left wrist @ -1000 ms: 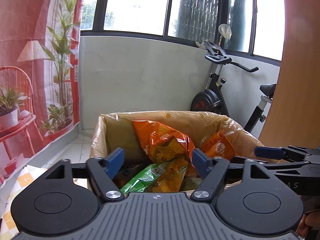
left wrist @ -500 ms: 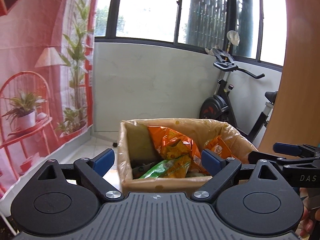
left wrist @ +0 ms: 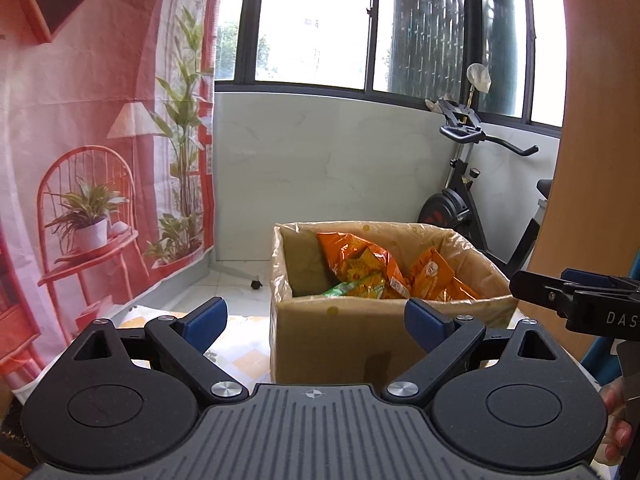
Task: Organize snacks
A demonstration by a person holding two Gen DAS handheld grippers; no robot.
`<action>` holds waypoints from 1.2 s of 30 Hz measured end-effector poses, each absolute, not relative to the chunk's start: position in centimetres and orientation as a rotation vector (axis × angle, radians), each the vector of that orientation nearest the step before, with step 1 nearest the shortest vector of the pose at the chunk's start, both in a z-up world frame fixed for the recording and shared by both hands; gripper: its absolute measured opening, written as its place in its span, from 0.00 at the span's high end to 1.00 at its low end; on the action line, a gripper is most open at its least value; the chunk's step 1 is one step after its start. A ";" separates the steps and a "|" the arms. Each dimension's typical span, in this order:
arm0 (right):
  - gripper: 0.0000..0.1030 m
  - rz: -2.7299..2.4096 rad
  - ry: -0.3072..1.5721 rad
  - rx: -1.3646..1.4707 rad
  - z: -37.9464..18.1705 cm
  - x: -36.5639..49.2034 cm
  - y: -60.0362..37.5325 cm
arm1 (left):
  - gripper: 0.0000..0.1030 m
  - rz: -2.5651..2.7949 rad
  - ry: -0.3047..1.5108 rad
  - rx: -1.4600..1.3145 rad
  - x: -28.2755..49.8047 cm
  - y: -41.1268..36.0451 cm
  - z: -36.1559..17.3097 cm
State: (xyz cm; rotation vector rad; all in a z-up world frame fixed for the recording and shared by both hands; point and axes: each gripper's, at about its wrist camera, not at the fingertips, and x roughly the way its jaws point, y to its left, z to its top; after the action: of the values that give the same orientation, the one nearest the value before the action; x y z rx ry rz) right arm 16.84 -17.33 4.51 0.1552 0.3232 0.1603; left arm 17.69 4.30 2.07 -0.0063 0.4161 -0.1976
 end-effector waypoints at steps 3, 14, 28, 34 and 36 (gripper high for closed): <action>0.00 0.164 0.316 0.163 4.6 15.4 -17.1 | 0.06 -0.199 0.409 -0.016 16.4 4.5 2.3; 0.00 0.163 0.277 0.145 5.7 10.6 -16.6 | 0.06 -0.152 0.387 -0.007 12.3 4.7 3.1; 0.00 0.171 0.212 0.133 7.8 7.6 -15.9 | 0.06 -0.132 0.360 -0.024 10.1 5.4 4.6; 0.00 0.169 0.207 0.126 8.0 7.2 -16.0 | 0.06 -0.137 0.356 -0.028 9.7 5.1 4.4; 0.00 0.168 0.205 0.126 8.1 7.1 -16.0 | 0.06 -0.127 0.351 -0.017 9.6 5.0 4.4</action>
State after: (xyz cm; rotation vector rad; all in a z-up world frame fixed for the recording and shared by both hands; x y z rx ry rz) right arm 7.14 -16.03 8.07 0.1261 0.2050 0.1684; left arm 9.58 4.97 4.41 -0.0173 0.3513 -0.1273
